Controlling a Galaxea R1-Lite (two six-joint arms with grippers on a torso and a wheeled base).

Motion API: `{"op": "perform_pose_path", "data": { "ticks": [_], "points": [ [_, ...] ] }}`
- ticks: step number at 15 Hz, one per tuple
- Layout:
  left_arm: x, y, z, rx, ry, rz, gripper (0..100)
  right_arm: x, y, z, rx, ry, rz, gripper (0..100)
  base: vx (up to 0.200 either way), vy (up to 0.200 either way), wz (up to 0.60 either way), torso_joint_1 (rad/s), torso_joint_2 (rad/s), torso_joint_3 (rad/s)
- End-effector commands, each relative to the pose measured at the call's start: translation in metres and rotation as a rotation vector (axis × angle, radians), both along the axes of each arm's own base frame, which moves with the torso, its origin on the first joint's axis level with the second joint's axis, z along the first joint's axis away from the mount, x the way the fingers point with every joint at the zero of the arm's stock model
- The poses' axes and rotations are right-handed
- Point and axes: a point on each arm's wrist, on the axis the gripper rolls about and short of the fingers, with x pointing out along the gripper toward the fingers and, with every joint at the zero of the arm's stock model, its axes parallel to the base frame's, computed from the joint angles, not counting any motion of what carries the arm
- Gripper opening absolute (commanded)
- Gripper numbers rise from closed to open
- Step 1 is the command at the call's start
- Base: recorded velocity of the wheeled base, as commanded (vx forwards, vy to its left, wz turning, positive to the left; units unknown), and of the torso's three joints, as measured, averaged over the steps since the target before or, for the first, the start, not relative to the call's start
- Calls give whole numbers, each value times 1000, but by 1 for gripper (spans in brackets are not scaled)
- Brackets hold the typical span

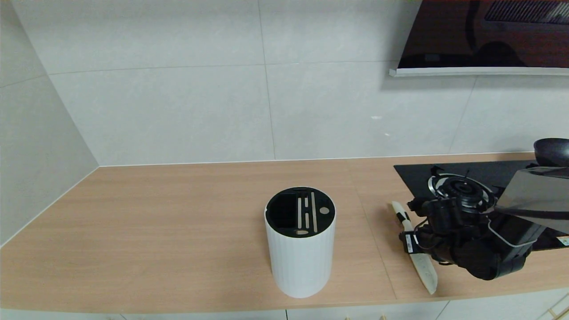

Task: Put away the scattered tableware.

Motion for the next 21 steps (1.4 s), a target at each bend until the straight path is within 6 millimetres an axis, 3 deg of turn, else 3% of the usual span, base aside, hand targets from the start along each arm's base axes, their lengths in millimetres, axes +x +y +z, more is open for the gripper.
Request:
{"op": "perform_pose_path", "data": {
  "ticks": [1,4,9,12,14,17,18,19,21],
  "points": [
    [0,0,0,-1,0,1,100,-9,0,38,21,-95,6,0,0,0,0,0,0,0],
    [0,0,0,2,0,1,100,-31,9,82,49,-197,47,0,0,0,0,0,0,0],
    [-1,0,5,2,-29,7,100,-70,29,133,99,-333,142,0,0,0,0,0,0,0],
    [-9,-1,33,-8,-66,-61,100,-92,31,168,125,-398,174,0,0,0,0,0,0,0],
    [-5,-3,70,-12,25,-166,100,-93,35,189,151,-469,197,0,0,0,0,0,0,0],
    [36,-5,140,-17,114,-239,100,-90,59,218,183,-516,264,0,0,0,0,0,0,0],
    [48,-6,151,-20,131,-258,100,-89,62,221,184,-514,270,0,0,0,0,0,0,0],
    [91,-8,169,-31,226,-307,100,-84,66,227,187,-517,283,0,0,0,0,0,0,0],
    [152,-9,175,11,255,-315,100,-76,72,234,192,-538,350,0,0,0,0,0,0,0]
  ]
}}
